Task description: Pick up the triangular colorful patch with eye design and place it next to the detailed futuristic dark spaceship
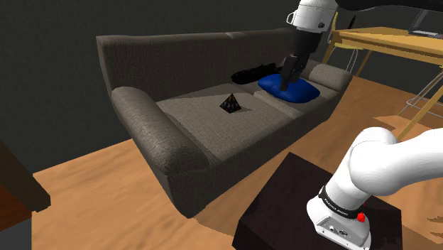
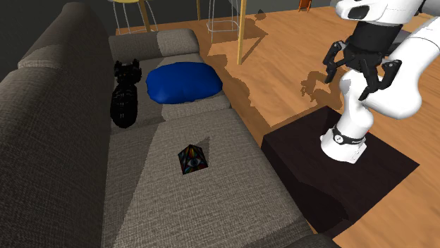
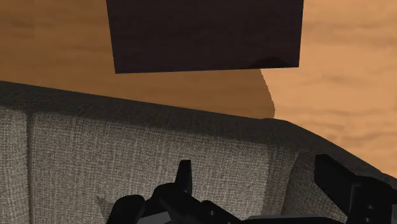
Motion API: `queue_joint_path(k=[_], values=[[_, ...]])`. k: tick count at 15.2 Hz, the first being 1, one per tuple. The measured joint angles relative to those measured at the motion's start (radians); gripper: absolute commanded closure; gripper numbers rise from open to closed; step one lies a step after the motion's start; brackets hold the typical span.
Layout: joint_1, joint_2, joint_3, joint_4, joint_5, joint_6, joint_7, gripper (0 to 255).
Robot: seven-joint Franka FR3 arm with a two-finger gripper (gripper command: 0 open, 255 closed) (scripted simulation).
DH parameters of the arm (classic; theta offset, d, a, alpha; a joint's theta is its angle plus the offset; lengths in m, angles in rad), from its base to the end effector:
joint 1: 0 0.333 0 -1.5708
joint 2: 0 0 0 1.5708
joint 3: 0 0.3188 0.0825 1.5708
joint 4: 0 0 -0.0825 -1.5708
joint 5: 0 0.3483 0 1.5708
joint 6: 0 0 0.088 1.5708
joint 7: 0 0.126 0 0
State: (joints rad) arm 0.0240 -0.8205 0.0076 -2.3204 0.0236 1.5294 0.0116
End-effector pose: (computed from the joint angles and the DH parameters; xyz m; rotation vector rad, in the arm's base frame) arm 0.2561 0.0120 0.5944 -3.1225 -0.0297 -0.0454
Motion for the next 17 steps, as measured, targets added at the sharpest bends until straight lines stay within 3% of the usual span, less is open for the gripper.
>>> queue_joint_path(k=[2,6,13,17], values=[[-0.002,0.003,-0.005,-0.013,-0.003,0.022,-0.004,0],[-0.02,0.013,-0.034,-0.097,-0.021,0.172,-0.025,0],[-0.053,0.107,-0.107,-0.243,-0.049,0.523,-0.077,0],[-0.063,0.206,-0.151,-0.265,-0.05,0.711,-0.109,0]])
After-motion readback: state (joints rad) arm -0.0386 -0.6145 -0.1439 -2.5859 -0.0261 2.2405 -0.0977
